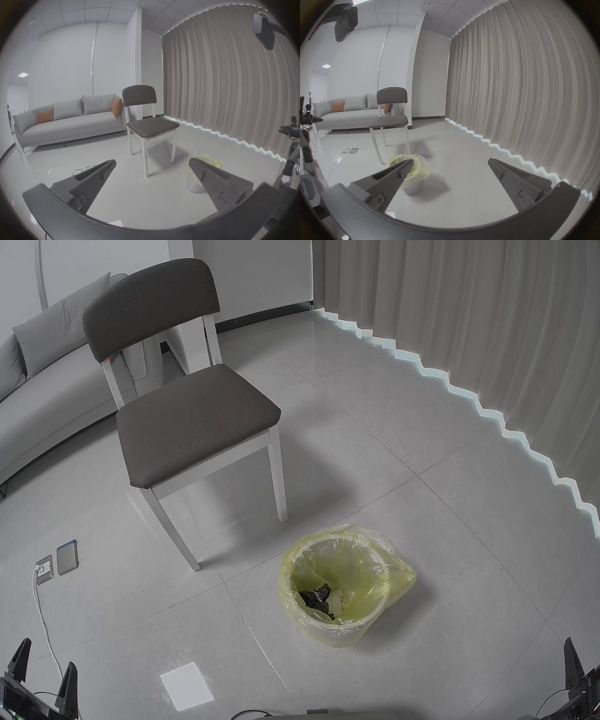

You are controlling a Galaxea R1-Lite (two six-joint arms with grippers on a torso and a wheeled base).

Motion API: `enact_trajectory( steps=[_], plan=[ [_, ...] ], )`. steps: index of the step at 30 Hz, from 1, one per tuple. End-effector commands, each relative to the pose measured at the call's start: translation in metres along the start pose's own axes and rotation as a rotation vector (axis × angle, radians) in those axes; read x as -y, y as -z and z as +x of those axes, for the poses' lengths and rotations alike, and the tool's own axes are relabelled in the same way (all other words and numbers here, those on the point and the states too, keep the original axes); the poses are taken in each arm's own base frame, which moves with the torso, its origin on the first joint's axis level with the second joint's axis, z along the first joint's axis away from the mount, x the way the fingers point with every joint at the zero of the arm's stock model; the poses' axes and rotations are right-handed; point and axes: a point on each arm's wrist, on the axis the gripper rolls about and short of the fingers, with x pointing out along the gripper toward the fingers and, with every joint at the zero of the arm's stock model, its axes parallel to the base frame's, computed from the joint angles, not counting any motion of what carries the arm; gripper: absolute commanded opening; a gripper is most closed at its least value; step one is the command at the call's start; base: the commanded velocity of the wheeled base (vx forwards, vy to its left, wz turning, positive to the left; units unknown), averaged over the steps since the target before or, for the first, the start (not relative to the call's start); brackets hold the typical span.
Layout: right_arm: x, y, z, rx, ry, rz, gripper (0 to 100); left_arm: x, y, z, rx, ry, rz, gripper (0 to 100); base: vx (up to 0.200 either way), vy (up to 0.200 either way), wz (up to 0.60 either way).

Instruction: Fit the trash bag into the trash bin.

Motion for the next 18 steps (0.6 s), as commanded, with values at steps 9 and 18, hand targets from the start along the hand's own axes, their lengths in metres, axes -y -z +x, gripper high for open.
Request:
enact_trajectory(
  steps=[9,18],
  plan=[
    [-0.0011,0.0113,0.0002,-0.072,-0.005,0.095,100,-0.0006,0.0051,0.0004,-0.005,-0.028,-0.005,100,0.000,0.000,0.00],
    [-0.0008,0.0114,0.0001,-0.076,0.010,0.094,100,-0.0004,0.0051,0.0004,-0.005,-0.019,-0.002,100,0.000,0.000,0.00]
  ],
)
